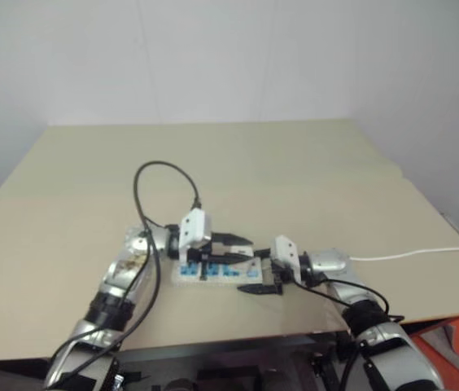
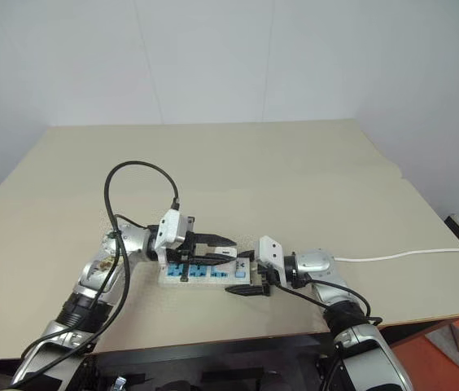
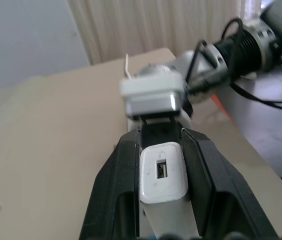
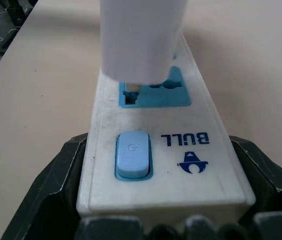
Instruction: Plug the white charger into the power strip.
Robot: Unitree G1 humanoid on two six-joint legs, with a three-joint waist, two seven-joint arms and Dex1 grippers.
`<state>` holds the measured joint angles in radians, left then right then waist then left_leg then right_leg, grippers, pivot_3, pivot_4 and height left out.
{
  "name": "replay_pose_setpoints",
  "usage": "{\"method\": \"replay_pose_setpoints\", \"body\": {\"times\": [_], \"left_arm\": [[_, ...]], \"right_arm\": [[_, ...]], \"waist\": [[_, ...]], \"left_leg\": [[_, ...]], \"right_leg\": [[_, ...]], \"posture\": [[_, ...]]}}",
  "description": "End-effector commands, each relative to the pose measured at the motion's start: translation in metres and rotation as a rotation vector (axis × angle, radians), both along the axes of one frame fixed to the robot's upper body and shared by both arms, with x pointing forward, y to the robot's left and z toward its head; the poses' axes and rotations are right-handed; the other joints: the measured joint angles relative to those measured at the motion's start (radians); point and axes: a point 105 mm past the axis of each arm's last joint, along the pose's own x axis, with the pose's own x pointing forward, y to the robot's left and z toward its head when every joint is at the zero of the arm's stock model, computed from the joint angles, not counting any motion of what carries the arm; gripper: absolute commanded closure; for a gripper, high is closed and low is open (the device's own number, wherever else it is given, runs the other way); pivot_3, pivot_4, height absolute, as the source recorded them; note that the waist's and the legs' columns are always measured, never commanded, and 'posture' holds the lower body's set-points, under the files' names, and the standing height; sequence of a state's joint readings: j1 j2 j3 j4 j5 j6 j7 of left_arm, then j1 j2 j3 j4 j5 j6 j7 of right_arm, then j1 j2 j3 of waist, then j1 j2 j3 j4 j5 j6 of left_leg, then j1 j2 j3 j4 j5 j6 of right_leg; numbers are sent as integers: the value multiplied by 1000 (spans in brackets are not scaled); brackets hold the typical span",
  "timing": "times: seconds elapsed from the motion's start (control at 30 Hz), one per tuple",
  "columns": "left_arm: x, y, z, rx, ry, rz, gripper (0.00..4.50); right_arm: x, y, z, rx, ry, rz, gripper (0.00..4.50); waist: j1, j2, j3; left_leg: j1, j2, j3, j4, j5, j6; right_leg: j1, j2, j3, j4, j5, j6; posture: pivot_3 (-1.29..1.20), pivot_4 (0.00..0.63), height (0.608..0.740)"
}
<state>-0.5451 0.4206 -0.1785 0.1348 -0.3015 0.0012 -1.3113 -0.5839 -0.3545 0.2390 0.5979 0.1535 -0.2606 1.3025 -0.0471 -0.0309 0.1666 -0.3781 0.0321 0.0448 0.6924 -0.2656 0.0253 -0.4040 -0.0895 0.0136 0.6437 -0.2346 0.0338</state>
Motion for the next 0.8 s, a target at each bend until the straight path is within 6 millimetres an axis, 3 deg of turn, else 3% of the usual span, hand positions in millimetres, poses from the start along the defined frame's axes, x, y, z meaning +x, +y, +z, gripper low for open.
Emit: {"method": "replay_pose_setpoints", "body": {"times": [0.03,0.5,0.8], "left_arm": [[0,0,-1,3,-34,2,3539],[3,3,-10,12,-34,10,3539],[-1,17,-35,143,77,17,3539]], "right_arm": [[-7,5,-16,-56,30,18,1074],[-9,3,-16,-55,32,10,1074],[-9,2,-16,-60,30,13,1074]], "waist": [[1,0,0],[2,0,0],[1,0,-1]], "left_leg": [[0,0,0,0,0,0],[0,0,1,0,0,0],[0,0,1,-1,-1,1]], "right_leg": [[0,0,0,0,0,0],[0,0,0,0,0,0],[0,0,0,-1,0,0]], "posture": [[0,150,740],[0,150,740],[0,150,740]]}}
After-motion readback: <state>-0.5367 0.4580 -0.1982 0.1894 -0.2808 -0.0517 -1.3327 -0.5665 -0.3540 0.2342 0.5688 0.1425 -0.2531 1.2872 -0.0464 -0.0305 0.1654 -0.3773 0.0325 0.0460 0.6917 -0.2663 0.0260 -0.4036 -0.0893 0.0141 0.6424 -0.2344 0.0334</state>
